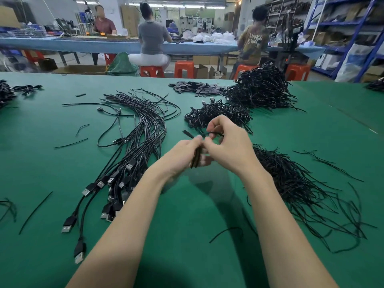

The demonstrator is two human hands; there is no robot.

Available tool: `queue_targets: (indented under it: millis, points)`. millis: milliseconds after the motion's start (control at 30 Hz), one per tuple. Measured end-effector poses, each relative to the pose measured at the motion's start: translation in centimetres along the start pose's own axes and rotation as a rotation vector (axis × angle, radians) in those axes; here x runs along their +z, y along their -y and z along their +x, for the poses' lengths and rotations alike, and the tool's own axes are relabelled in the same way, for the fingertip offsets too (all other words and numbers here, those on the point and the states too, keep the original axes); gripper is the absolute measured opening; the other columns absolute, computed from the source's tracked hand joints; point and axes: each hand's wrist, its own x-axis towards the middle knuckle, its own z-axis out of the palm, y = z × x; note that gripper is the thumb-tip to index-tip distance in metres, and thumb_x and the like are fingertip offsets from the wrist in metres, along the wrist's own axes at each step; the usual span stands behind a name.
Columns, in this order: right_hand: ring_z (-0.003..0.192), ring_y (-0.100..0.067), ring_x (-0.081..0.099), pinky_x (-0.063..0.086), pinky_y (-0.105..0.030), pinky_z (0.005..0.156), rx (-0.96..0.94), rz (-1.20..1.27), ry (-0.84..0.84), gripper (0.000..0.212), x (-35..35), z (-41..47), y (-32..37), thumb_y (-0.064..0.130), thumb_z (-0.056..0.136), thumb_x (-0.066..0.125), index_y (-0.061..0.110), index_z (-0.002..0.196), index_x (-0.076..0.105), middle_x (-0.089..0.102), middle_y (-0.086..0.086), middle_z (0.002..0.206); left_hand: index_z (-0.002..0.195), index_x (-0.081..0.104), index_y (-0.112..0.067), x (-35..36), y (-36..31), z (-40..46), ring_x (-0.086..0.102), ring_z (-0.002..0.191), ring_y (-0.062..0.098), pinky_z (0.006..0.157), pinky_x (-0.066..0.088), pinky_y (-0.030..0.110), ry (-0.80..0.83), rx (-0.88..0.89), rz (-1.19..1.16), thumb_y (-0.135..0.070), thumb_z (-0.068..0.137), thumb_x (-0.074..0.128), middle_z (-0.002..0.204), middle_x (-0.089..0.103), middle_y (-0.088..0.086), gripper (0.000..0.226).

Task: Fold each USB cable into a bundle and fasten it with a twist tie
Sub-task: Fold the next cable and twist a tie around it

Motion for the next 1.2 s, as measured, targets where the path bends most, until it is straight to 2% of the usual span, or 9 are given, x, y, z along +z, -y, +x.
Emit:
queue_targets:
  millis: [167,233,333,467,567,700,900,1033,1200]
  points:
    - [0.053,-0.009,0.051,0.042,-0.023,0.056,0.197,0.504,0.472,0.029,0.2,-0.4,0.7,-0.007,0.095,0.046,0.015,0.081,0.058,0.064,-0.003,0.08,0.122,0.06,0.003,-1.5,-0.7,0.3,0.07,0.093,0.022,0.07,0.058,0.028,-0.042,0.133,-0.493,-0.029,0.11,0.024,0.117,0.07,0.018,0.05]
    - [0.056,-0.012,0.054,0.047,-0.023,0.058,0.26,0.54,0.663,0.032,0.1,-0.9,0.0,-0.011,0.095,0.045,0.014,0.078,0.055,0.062,-0.004,0.078,0.126,0.058,0.006,-2.2,-1.0,0.0,0.068,0.111,0.029,0.081,0.059,0.03,0.028,0.164,-0.614,-0.03,0.11,0.023,0.126,0.066,0.021,0.053]
    - [0.063,-0.015,0.056,0.049,-0.026,0.066,0.323,0.469,0.786,0.033,-0.1,-1.3,-1.5,-0.01,0.096,0.046,0.016,0.076,0.053,0.065,-0.002,0.075,0.119,0.065,0.003,-2.5,-1.1,-0.3,0.071,0.105,0.024,0.076,0.059,0.026,0.082,0.171,-0.607,-0.03,0.11,0.025,0.124,0.068,0.02,0.053]
    - [0.074,-0.017,0.065,0.054,-0.035,0.08,0.313,0.033,0.598,0.027,0.4,-0.9,-2.1,0.004,0.09,0.051,0.021,0.073,0.061,0.073,0.005,0.077,0.108,0.077,-0.006,-2.4,-0.9,-0.9,0.073,0.075,0.012,0.061,0.056,0.019,0.186,0.122,-0.441,-0.03,0.108,0.029,0.121,0.07,0.016,0.054]
    - [0.084,-0.021,0.062,0.044,-0.032,0.072,0.189,-0.282,0.292,0.005,0.7,-0.9,-1.8,0.026,0.085,0.057,0.031,0.087,0.057,0.068,0.012,0.086,0.099,0.08,-0.012,-2.2,-0.6,-1.1,0.067,0.06,0.007,0.056,0.05,0.016,0.244,0.073,-0.229,-0.032,0.106,0.031,0.11,0.075,0.012,0.053]
    - [0.084,-0.015,0.064,0.038,-0.031,0.066,0.103,-0.207,0.16,0.029,0.1,-0.7,-2.1,0.044,0.079,0.069,0.037,0.101,0.052,0.063,0.021,0.081,0.092,0.08,-0.012,-2.4,-0.6,-1.3,0.066,0.057,0.01,0.055,0.049,0.017,0.326,0.005,-0.071,-0.034,0.101,0.037,0.103,0.076,0.014,0.05]
    - [0.072,-0.011,0.057,0.042,-0.029,0.065,0.052,-0.237,-0.148,0.009,0.1,-0.2,-1.5,0.041,0.084,0.07,0.033,0.088,0.066,0.067,0.017,0.073,0.107,0.069,-0.001,-2.0,0.1,-0.7,0.074,0.078,0.021,0.062,0.053,0.018,0.266,-0.111,0.371,-0.025,0.109,0.025,0.106,0.075,0.014,0.051]
    - [0.059,-0.007,0.053,0.042,-0.025,0.06,0.103,0.042,0.051,0.01,-0.5,0.5,-1.1,0.031,0.092,0.066,0.025,0.084,0.069,0.067,0.005,0.067,0.101,0.067,0.0,-1.4,0.9,-0.1,0.074,0.081,0.024,0.071,0.059,0.025,0.062,-0.072,0.22,-0.023,0.109,0.028,0.104,0.074,0.018,0.046]
    - [0.049,0.005,0.049,0.035,-0.012,0.052,0.167,0.286,0.217,0.023,-0.7,0.4,-0.1,0.017,0.1,0.053,0.027,0.089,0.07,0.059,0.023,0.055,0.094,0.067,-0.002,-1.1,0.4,0.4,0.074,0.075,0.022,0.074,0.058,0.027,-0.109,0.021,-0.126,-0.022,0.109,0.024,0.087,0.076,0.012,0.05]
